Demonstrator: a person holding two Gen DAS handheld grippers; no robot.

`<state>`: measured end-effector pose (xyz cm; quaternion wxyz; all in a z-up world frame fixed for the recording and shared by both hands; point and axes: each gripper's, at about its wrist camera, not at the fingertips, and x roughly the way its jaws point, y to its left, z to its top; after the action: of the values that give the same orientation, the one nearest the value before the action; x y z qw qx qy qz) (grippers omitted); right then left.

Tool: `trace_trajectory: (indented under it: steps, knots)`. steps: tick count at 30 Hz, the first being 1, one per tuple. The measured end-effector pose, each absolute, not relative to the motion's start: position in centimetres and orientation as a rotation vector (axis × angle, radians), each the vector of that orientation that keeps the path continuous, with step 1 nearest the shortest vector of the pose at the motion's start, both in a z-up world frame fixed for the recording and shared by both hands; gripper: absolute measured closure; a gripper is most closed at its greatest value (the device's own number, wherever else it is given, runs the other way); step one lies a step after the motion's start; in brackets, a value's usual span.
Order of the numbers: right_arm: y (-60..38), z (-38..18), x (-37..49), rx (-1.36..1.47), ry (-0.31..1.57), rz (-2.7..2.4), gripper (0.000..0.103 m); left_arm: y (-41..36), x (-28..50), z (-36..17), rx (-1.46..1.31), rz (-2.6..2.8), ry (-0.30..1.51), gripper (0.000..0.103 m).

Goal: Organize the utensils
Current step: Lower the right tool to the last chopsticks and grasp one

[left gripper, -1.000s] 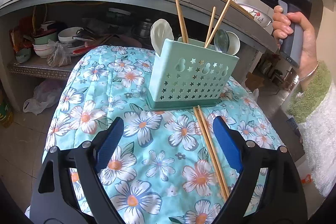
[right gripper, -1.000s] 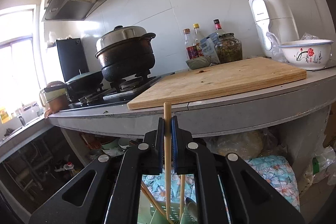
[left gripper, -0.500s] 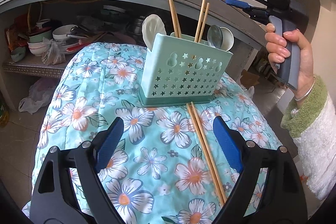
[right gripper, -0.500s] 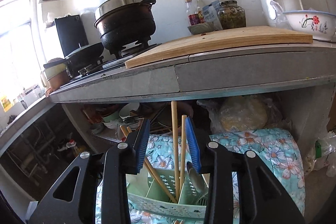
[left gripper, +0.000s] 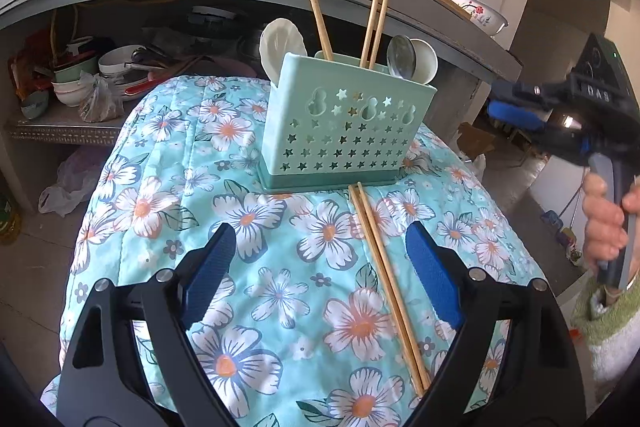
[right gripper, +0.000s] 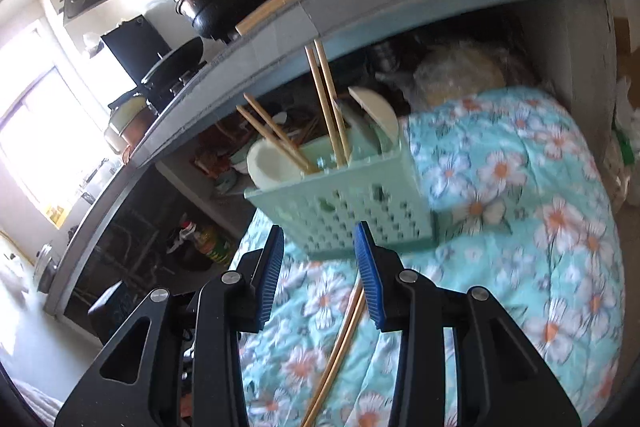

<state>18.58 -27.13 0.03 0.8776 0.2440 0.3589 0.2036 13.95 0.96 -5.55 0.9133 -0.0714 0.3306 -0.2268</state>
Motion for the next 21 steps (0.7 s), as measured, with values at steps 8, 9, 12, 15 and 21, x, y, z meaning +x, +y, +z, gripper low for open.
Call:
trace_trajectory:
  steps: [8, 9, 12, 15, 21]
  knots:
    - [-23.1, -10.8, 16.4, 0.67, 1.028, 0.464, 0.067, 1.0, 14.2, -7.5, -0.122, -0.407, 0.785, 0.02]
    - [-22.6, -11.7, 16.2, 0.682, 1.049, 0.459, 0.068, 1.1, 14.1, -7.8, -0.123, -0.404, 0.798, 0.02]
    - [-21.9, -13.3, 16.1, 0.701, 1.084, 0.446, 0.072, 1.6, 14.0, -8.6, -0.149, -0.407, 0.836, 0.02]
    - [-21.2, -14.2, 16.2, 0.716, 1.112, 0.444, 0.078, 2.0, 13.9, -9.1, -0.178, -0.419, 0.853, 0.02]
    - [-20.6, -15.0, 16.5, 0.706, 1.116, 0.41, 0.088, 2.6, 13.8, -9.1, -0.228, -0.436, 0.861, 0.02]
